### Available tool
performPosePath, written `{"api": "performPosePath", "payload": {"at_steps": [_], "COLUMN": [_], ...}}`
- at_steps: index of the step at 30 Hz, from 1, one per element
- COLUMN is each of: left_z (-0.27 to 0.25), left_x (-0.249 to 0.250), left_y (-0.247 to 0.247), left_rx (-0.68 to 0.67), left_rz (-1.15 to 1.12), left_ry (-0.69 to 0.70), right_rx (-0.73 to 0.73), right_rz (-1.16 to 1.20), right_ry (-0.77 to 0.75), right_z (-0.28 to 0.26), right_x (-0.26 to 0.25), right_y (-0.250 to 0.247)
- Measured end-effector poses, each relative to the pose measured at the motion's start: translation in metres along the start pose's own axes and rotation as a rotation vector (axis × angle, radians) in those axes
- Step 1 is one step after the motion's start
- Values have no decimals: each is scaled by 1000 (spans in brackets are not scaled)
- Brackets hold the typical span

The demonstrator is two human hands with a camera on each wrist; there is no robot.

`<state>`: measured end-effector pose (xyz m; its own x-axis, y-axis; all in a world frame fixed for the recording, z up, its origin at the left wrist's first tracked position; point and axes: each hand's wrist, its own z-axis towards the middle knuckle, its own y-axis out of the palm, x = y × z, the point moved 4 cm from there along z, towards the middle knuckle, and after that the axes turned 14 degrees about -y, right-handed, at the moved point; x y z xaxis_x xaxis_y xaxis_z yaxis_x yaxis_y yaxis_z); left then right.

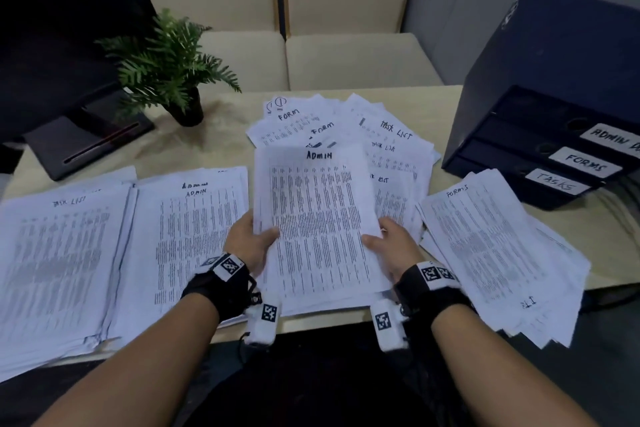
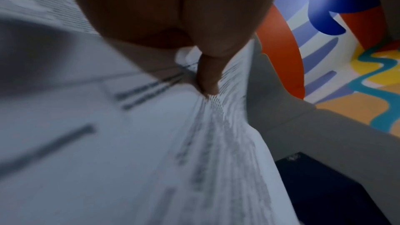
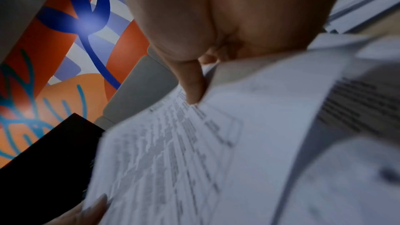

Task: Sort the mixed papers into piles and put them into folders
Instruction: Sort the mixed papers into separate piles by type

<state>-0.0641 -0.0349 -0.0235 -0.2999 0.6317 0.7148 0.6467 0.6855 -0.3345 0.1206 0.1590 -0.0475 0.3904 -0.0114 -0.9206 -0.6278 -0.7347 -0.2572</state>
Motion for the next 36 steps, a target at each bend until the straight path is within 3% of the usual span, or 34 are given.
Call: {"api": "performPosePath", "payload": {"at_steps": [6,10,12,15,21,24,27,36], "left_z": [14,14,15,18,7,5,2,8], "left_x": [-22,-19,-18,-19,-18,-18,-12,-58], "left_y": [-4,-7,-7,-4,11,7,-17,-137], "left_rx": [32,166,181,159,66,61,23,90], "left_rz": [-3,92,121,98,51,68,-55,-263], "left_ry": [-90,-105,-94,-110,-96,-75,-25,-86], "right_rx": [20,390,499,388,4,16,74,-174], "right_rz": [-167,-139,-25,67,-69,-38,-15,-152], "right_ry": [-56,13,30,26,-3,-9,-29,11], "right_z": [-2,-2,-3,-1,-4,-3,0,8], "right_x": [6,18,22,24,22,17,2,-40], "right_y": [-2,-43,-60,-58,4,24,44,157]}}
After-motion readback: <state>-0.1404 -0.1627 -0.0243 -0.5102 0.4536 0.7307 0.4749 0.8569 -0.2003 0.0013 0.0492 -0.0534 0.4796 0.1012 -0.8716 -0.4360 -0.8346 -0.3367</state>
